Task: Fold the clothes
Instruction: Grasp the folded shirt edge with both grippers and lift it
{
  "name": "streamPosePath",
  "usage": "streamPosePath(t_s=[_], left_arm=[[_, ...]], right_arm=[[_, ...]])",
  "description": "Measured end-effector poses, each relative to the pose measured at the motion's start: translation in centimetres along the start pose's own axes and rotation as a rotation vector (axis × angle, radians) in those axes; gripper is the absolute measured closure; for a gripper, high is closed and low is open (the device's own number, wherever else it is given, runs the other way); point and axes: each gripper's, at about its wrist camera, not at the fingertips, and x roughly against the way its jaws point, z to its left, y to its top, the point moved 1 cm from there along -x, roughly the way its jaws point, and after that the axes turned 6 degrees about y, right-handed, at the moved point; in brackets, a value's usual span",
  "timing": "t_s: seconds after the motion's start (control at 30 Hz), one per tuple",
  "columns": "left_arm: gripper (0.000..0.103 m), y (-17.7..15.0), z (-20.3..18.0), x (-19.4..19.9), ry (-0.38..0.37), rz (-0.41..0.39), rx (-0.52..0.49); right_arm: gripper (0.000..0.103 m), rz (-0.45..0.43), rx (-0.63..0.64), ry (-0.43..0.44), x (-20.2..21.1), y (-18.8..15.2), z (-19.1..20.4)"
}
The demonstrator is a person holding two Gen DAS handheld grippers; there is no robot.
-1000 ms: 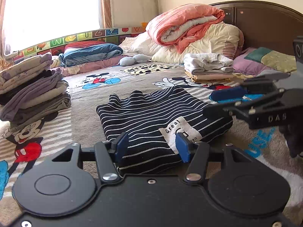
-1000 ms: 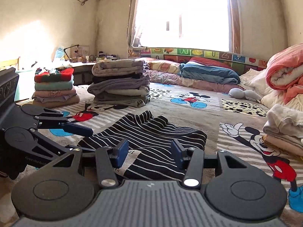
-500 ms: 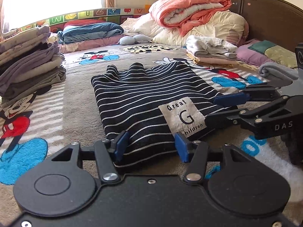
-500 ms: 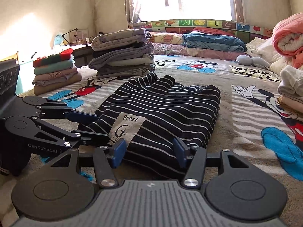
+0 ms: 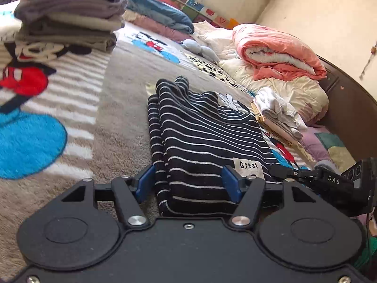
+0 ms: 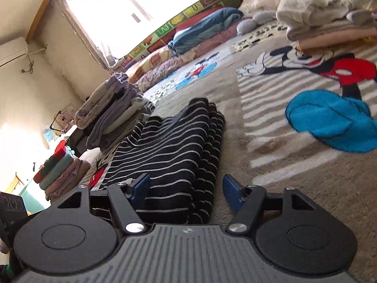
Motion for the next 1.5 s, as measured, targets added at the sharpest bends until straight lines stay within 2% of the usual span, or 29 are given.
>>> streamPosePath(t_s=[0.2,0.37,0.43,0.5,0.6,0.7,0.77,0.83,0.87,0.9,0.97,1.03,1.1,1.2,1.27,1.33,1.37,1.43,1.47,1.5], left_arm=[[0.039,1.1,1.0,-2.2,-0.062,0.052,0.123],[0.039,2.1,1.0,-3.7,-0.097,0.063,0.202],[0.05,2.0,0.7,-4.0,-0.085,0.058,0.196],[0.062,1.8,0.5,-3.9,-0.081,0.053,0.19],[0.068,1.8,0.6,-3.0,-0.113,0.04,0.24],[0.068,1.4,0.0,-0.7,-0.17,0.018,0.307],[0.068,0.2,-0.3,1.2,-0.201,0.031,0.347],[0.059,-1.1,0.0,1.4,-0.167,0.082,0.33],[0.044,-1.7,0.2,1.5,-0.15,0.108,0.321],[0.044,-2.3,0.3,1.7,-0.133,0.132,0.311],[0.043,-2.1,0.2,1.9,-0.116,0.122,0.274],[0.035,-1.9,-0.2,2.0,-0.106,0.113,0.235],[0.034,-1.9,-0.6,1.8,-0.091,0.111,0.184],[0.034,-2.2,-0.1,1.2,-0.105,0.099,0.215],[0.035,-2.3,-0.6,0.9,-0.098,0.088,0.19],[0.04,-2.4,-1.3,0.8,-0.091,0.077,0.153],[0.059,-2.4,-1.5,0.7,-0.102,0.074,0.151],[0.063,-2.3,-1.9,0.5,-0.124,0.066,0.148],[0.066,-2.2,-2.1,0.4,-0.136,0.062,0.147],[0.067,-2.0,-2.3,0.4,-0.151,0.055,0.149]], right_arm=[[0.034,0.075,-0.116,0.045,-3.5,1.3,-1.6],[0.039,0.084,-0.125,0.071,-5.0,1.6,-1.8],[0.043,0.081,-0.129,0.078,-5.3,1.7,-1.9],[0.057,0.076,-0.145,0.09,-5.3,1.7,-2.2],[0.065,0.068,-0.176,0.125,-5.2,1.6,-2.6],[0.069,0.039,-0.219,0.169,-3.9,1.8,-2.3],[0.069,0.007,-0.263,0.205,-2.5,1.9,-1.9],[0.069,0.0,-0.269,0.225,-0.3,1.6,-1.0],[0.064,0.008,-0.267,0.216,0.6,1.1,-0.7],[0.049,0.019,-0.265,0.185,1.6,0.3,-0.6],[0.025,0.03,-0.247,0.118,2.8,-1.1,-1.0],[0.028,0.024,-0.234,0.104,3.0,-1.4,-1.4],[0.025,0.02,-0.196,0.111,2.9,-1.4,-1.1],[0.026,0.04,-0.155,0.093,2.3,-1.9,-1.1],[0.026,0.037,-0.147,0.089,2.0,-1.9,-1.0],[0.031,0.043,-0.117,0.068,1.4,-2.0,-0.8],[0.037,0.047,-0.102,0.059,1.1,-2.1,-0.7],[0.048,0.072,-0.081,0.077,0.5,-2.2,-0.2],[0.062,0.085,-0.086,0.095,0.4,-2.3,-0.2],[0.065,0.09,-0.098,0.111,0.4,-2.4,-0.3]])
